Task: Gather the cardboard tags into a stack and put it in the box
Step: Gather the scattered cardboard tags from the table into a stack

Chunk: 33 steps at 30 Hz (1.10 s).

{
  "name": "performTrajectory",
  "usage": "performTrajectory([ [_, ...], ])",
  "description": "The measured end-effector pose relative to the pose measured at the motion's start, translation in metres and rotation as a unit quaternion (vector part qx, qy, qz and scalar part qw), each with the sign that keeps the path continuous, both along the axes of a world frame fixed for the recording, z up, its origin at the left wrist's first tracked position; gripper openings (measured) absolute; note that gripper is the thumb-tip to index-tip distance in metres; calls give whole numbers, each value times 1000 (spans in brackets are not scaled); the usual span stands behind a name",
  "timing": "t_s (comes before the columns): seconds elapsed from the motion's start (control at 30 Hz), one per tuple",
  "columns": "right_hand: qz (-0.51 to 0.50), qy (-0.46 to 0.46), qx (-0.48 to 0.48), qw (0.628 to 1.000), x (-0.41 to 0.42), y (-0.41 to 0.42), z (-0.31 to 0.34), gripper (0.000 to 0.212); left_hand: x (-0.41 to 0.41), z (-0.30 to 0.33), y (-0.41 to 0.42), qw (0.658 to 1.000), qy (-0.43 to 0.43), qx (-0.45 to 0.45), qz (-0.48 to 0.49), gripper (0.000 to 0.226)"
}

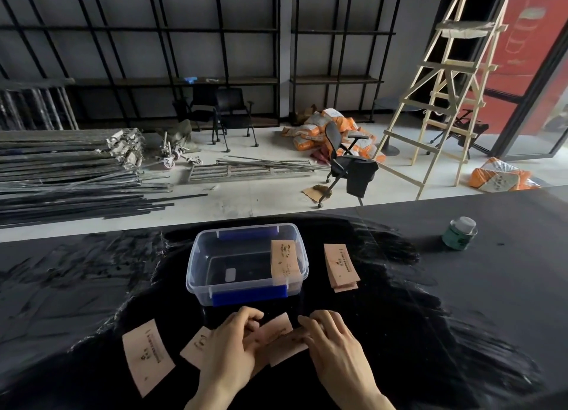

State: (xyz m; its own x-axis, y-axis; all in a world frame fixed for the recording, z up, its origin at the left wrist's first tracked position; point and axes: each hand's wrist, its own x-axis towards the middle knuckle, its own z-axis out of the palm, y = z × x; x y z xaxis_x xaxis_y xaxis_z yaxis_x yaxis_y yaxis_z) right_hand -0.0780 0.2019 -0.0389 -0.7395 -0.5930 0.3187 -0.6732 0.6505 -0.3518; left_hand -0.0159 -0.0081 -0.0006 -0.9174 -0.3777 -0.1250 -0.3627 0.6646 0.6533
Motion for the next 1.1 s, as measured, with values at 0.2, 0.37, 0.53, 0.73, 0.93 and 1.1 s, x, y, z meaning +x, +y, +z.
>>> performTrajectory([
  [0.2, -5, 10, 13, 1000, -1, -1, 2, 48, -5, -12, -15, 996, 0, 72, 54, 39],
  [0.37, -9, 2, 25, 1000, -2, -3, 1, 57, -16, -20, -22, 984, -23, 139, 107, 35],
  [0.53, -9, 0, 27, 1000, -3, -2, 0, 62, -27, -15, -20, 981, 2, 171, 91, 39],
  [0.73, -20, 4, 7, 1000, -5, -3, -4, 74, -25, -6, -3, 981, 29, 172, -83, 25],
  [0.93, -11, 12, 17, 1000, -5, -1, -6, 77, -19, -9, 20, 976, 81, 114, -168, 30],
  [1.1, 29, 62, 38, 997, -4, -10, -7, 56, -10, -15, 24, 976, 134, 96, -143, 36],
])
